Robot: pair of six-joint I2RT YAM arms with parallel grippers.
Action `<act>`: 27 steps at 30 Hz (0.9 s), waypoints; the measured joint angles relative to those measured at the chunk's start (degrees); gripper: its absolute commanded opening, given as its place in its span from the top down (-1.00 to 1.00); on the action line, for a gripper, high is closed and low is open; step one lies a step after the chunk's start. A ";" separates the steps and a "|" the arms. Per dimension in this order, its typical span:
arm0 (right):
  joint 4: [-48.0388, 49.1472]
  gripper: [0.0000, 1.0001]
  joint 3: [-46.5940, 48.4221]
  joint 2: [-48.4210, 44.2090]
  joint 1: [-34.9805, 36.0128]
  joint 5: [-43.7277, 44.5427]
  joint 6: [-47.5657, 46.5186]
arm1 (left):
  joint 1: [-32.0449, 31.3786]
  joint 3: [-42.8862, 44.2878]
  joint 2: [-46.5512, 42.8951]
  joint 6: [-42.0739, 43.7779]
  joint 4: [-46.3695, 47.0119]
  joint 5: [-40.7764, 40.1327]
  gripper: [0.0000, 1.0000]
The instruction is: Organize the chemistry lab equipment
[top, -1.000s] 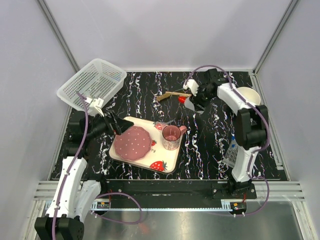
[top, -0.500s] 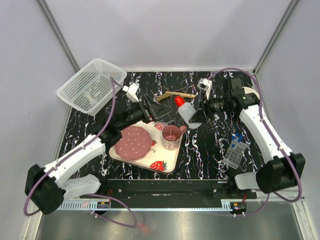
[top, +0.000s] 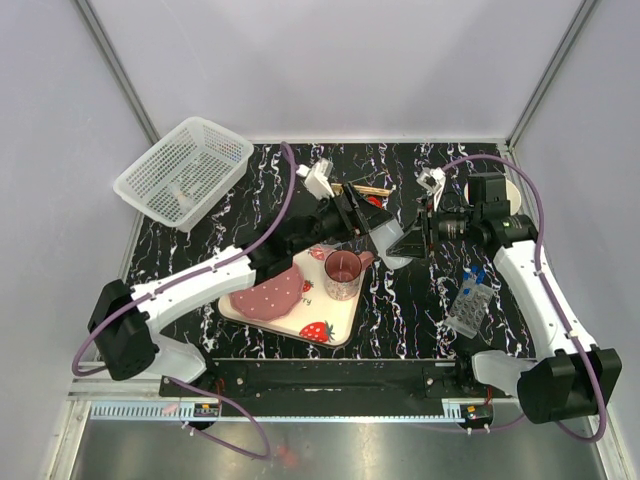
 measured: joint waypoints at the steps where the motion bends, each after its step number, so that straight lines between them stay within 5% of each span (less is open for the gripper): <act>1: 0.50 0.18 -0.39 -0.11 -0.11 -0.11 0.46 | -0.52 1.14 0.76 0.28 -0.57 -0.39 -0.21; 8: 4.66 0.14 -2.91 -1.60 -2.01 -1.11 3.72 | -1.97 5.11 3.23 1.55 -3.19 -1.55 0.30; 11: 6.10 -0.06 -3.72 -1.92 -2.69 -1.84 5.01 | -1.99 5.22 3.37 1.86 -3.08 -1.42 0.55; 15: 7.15 -0.66 -4.09 -1.97 -3.32 -3.13 5.99 | -1.84 5.22 3.30 2.38 -2.91 -1.29 0.67; 18: 8.31 -0.91 -4.11 -2.51 -4.46 -3.74 6.88 | -0.63 4.26 2.05 4.11 -4.26 0.07 0.71; 27: 9.92 -0.99 -6.38 -9.57 -8.33 -4.35 6.71 | 13.09 -2.36 -7.43 8.02 -11.63 3.72 0.74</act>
